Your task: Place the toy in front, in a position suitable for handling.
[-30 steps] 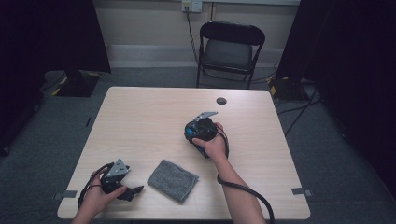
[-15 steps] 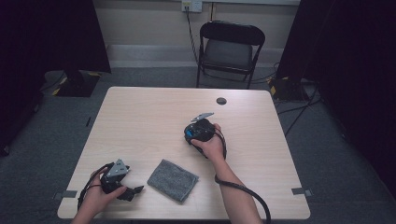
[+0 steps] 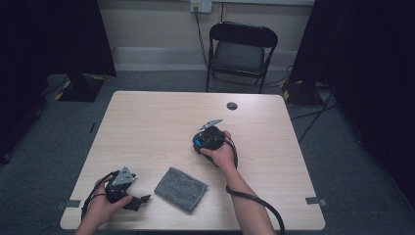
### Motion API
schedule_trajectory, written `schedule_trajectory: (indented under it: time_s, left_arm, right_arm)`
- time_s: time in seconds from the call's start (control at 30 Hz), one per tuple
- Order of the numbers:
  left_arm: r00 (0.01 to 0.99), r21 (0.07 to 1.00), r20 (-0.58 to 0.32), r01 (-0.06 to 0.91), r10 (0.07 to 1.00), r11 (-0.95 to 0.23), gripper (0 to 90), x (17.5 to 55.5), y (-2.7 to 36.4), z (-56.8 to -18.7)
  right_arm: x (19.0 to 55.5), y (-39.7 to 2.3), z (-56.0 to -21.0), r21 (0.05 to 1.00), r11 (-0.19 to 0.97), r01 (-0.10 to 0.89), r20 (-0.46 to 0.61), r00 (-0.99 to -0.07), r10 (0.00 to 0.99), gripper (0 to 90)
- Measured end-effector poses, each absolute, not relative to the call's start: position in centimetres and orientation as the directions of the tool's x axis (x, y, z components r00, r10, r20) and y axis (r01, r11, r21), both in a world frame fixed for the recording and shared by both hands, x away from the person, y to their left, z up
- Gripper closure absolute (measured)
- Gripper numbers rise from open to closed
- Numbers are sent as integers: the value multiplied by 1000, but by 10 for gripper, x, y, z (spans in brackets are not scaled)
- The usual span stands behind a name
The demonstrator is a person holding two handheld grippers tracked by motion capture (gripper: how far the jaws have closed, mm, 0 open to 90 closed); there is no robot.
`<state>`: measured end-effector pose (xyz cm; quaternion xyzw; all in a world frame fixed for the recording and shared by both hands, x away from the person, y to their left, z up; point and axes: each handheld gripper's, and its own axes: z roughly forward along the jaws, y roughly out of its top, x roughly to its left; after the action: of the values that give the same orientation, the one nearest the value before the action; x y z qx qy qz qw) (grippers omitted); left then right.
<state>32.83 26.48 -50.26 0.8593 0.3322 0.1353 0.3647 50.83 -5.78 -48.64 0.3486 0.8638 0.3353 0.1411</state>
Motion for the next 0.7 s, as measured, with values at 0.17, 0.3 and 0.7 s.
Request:
schedule_trajectory:
  time_s: [0.17,0.3,0.7]
  left_arm:
    - [743,717,-10,472,670,-513,16,328,265,-503]
    - [743,717,-10,472,670,-513,16,328,265,-503]
    - [743,717,-10,472,669,-514,16,328,265,-503]
  right_arm:
    - [509,-59,-487,665,539,518,0,-721,693,236]
    - [509,-58,-487,665,537,519,-1,-718,696,226]
    - [506,-58,-474,685,539,489,-16,-730,683,189]
